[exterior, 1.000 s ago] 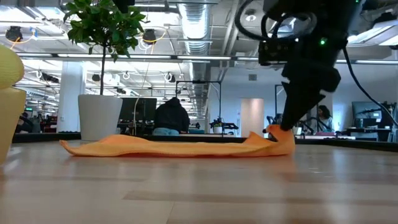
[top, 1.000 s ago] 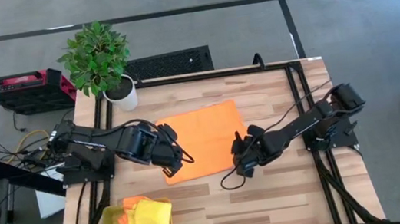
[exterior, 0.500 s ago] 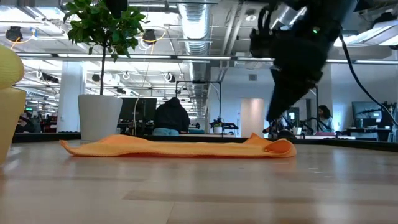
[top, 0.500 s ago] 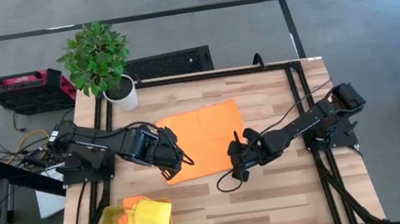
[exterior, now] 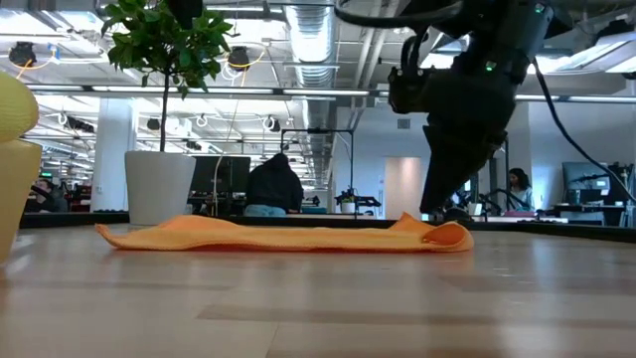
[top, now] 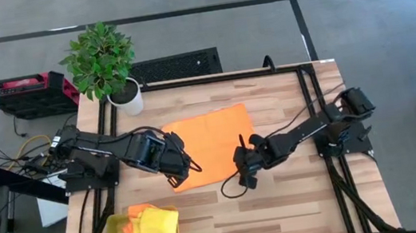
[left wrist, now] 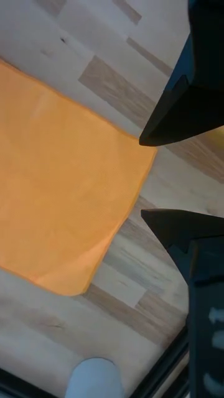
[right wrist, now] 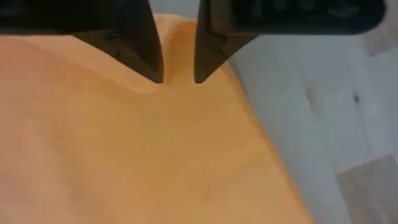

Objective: Fold microfiber towels
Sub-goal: Fold the orange microfiber towel

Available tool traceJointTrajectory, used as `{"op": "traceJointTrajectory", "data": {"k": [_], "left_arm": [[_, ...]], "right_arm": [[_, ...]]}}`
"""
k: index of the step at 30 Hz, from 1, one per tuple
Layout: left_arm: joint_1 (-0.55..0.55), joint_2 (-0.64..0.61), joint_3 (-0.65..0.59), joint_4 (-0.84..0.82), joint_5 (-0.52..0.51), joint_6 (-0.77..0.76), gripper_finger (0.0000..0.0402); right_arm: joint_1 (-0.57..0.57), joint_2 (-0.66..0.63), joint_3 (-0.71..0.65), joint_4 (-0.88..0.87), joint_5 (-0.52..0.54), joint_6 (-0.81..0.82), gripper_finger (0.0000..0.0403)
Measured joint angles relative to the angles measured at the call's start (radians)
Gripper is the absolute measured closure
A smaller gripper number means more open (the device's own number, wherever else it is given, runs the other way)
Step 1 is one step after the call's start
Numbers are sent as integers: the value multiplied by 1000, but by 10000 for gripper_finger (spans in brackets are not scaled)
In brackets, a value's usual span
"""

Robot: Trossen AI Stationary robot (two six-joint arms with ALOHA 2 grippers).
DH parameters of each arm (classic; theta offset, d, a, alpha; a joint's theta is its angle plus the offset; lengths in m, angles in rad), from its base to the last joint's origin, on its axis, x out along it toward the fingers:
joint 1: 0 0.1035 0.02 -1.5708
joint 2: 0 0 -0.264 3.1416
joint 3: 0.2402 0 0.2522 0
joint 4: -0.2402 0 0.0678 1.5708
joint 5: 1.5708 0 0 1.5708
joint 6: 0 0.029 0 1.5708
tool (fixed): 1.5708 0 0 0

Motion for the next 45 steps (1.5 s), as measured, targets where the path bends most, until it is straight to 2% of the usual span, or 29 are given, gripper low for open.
{"op": "traceJointTrajectory", "data": {"k": [8,16,22,25,28,31,32,39,45], "left_arm": [[0,0,0,0,1,0,233],[0,0,1,1,4,-1,233],[0,0,1,0,4,-1,233],[0,0,1,0,4,-1,233],[0,0,1,0,6,-1,233],[0,0,1,0,8,-1,233],[0,0,1,0,8,-2,233],[-6,8,-23,3,56,6,233],[-6,10,-194,97,175,80,233]], "right_arm": [[-40,27,-2,-25,-80,-6,232],[-57,55,2,-82,-74,-2,223],[-59,57,0,-138,-72,77,248],[-55,57,0,-141,-72,95,273],[-43,57,0,-137,-78,95,319],[-31,55,0,-136,-99,95,381],[-26,50,0,-136,-101,95,389],[-18,26,29,-129,-107,113,397],[-21,10,41,-141,-107,108,398]]}}
